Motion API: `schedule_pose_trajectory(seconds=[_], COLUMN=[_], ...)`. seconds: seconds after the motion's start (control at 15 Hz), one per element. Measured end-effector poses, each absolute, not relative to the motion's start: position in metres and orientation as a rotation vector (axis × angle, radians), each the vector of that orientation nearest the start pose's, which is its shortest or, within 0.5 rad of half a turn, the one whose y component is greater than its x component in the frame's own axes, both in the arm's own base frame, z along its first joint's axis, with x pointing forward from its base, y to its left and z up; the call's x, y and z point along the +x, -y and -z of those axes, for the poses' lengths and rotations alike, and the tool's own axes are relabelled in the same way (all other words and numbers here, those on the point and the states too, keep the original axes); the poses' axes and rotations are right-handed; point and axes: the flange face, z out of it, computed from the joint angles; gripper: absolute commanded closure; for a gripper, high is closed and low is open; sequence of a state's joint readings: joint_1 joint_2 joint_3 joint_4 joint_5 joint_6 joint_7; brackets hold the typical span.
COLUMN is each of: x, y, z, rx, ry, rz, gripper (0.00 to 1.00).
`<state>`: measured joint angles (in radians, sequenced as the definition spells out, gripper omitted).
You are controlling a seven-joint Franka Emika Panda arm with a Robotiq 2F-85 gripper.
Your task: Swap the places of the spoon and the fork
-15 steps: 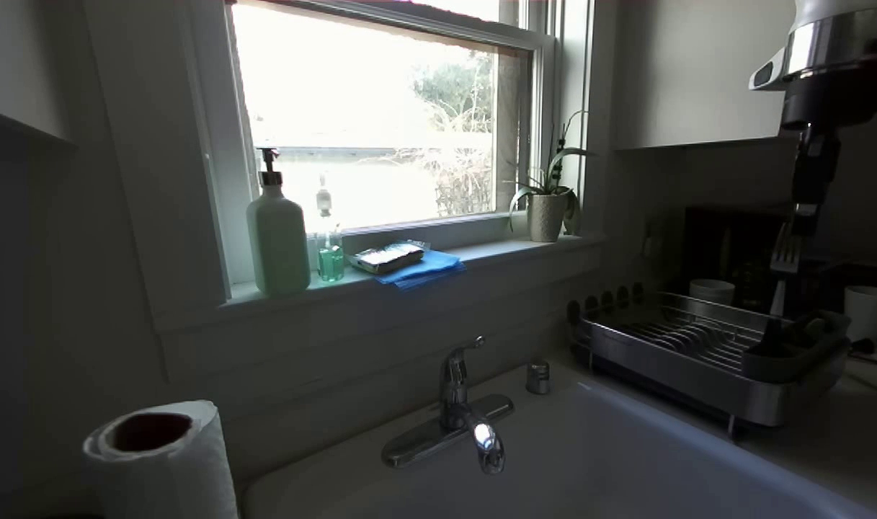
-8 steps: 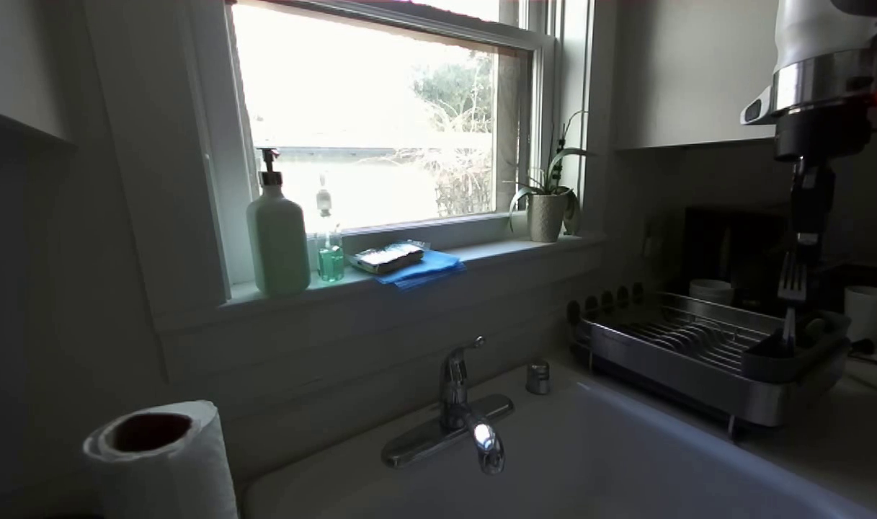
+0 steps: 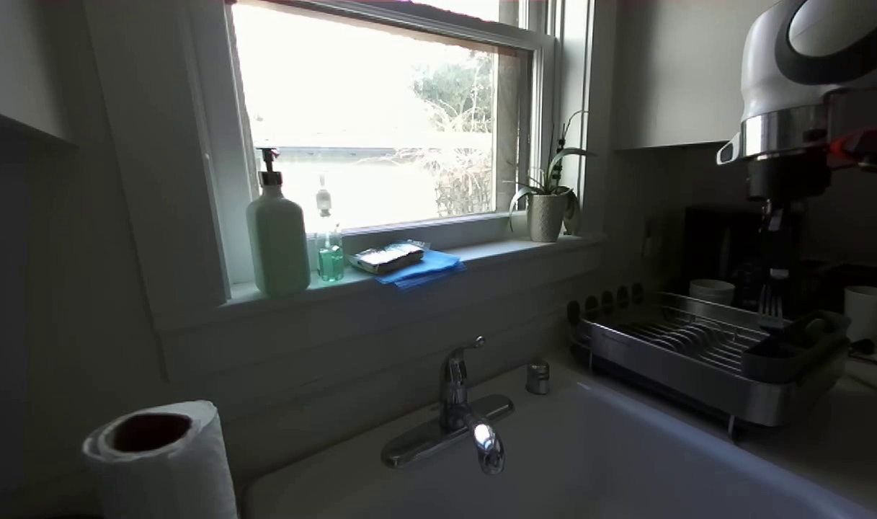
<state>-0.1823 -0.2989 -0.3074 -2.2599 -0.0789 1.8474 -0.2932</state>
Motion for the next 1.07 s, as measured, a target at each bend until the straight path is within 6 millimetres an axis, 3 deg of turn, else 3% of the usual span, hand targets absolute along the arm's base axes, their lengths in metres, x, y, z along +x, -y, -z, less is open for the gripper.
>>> schedule_pose_trajectory(seconds=[0.07, 0.13, 0.2, 0.47, 0.87, 1.07], x=[0.394, 0.396, 0.398, 0.399, 0.382, 0.367], y=[0.223, 0.224, 0.224, 0.229, 0.249, 0.264], z=[-0.459, -0.452, -0.446, -0.437, -0.456, -0.465], rx=[-3.067, -3.066, -3.065, -3.062, -3.063, -3.056], ry=[-0.234, -0.235, -0.235, -0.249, -0.329, -0.389], rz=[-0.187, -0.202, -0.216, -0.24, -0.17, -0.134], gripper=[0.99, 0.72, 0.71, 0.46, 0.04, 0.0])
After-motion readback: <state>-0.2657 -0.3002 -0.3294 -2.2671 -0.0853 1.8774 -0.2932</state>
